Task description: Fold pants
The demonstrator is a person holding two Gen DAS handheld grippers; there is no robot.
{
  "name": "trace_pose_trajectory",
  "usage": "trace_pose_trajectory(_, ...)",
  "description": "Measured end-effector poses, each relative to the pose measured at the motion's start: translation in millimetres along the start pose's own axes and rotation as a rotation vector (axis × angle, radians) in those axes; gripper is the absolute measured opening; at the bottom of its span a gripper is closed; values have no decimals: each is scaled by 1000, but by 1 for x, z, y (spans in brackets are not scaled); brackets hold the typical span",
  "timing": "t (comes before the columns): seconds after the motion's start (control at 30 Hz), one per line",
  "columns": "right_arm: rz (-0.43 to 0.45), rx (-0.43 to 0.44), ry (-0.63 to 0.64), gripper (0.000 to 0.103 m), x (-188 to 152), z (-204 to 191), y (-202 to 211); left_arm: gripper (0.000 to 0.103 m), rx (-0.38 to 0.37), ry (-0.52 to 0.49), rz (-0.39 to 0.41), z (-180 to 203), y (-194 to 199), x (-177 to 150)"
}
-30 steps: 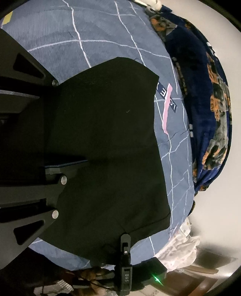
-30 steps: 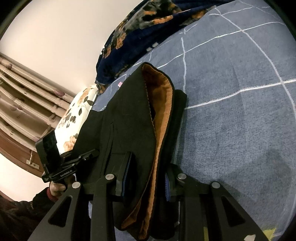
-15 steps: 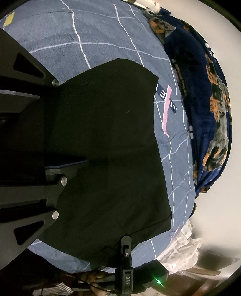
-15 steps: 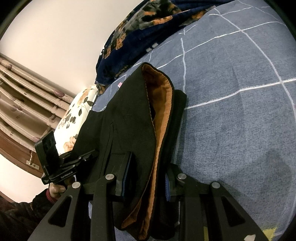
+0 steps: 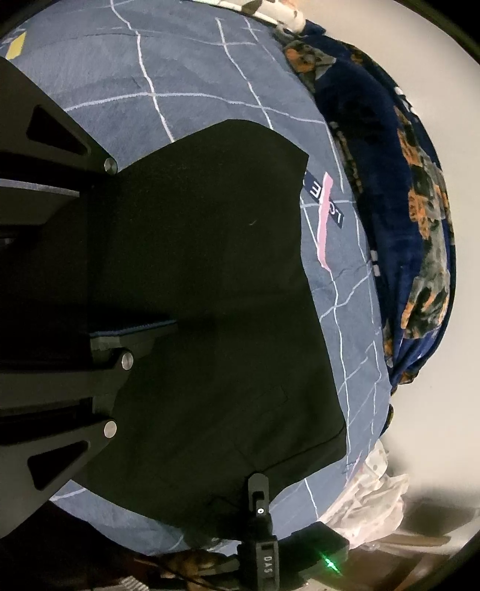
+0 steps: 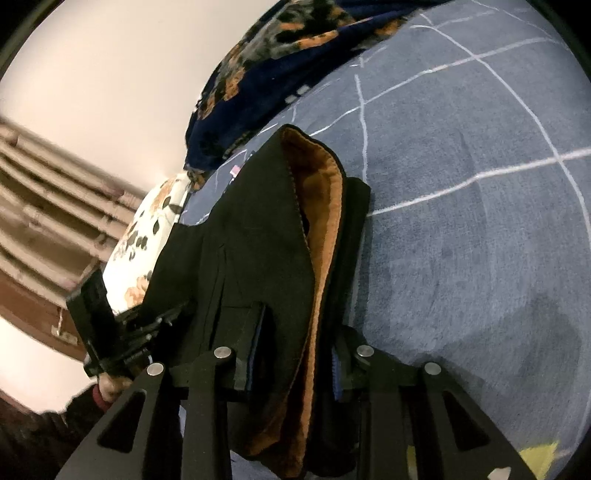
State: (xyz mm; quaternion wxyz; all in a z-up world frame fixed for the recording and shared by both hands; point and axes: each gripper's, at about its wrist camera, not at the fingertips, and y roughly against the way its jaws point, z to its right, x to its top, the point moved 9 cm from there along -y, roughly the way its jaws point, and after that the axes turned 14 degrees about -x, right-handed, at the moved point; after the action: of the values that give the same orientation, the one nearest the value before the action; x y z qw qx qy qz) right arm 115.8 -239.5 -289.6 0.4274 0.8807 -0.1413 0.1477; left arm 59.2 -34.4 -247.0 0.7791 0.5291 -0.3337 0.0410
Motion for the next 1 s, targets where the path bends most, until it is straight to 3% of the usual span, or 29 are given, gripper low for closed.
trace_pose_trajectory(0.37, 5, 76, -43, 19, 12, -28, 16, 15, 0, 29, 16, -9, 12, 9)
trace_pose_trajectory(1.0, -39, 170, 23, 19, 61, -122, -24, 13, 115, 91, 104, -93, 69, 45)
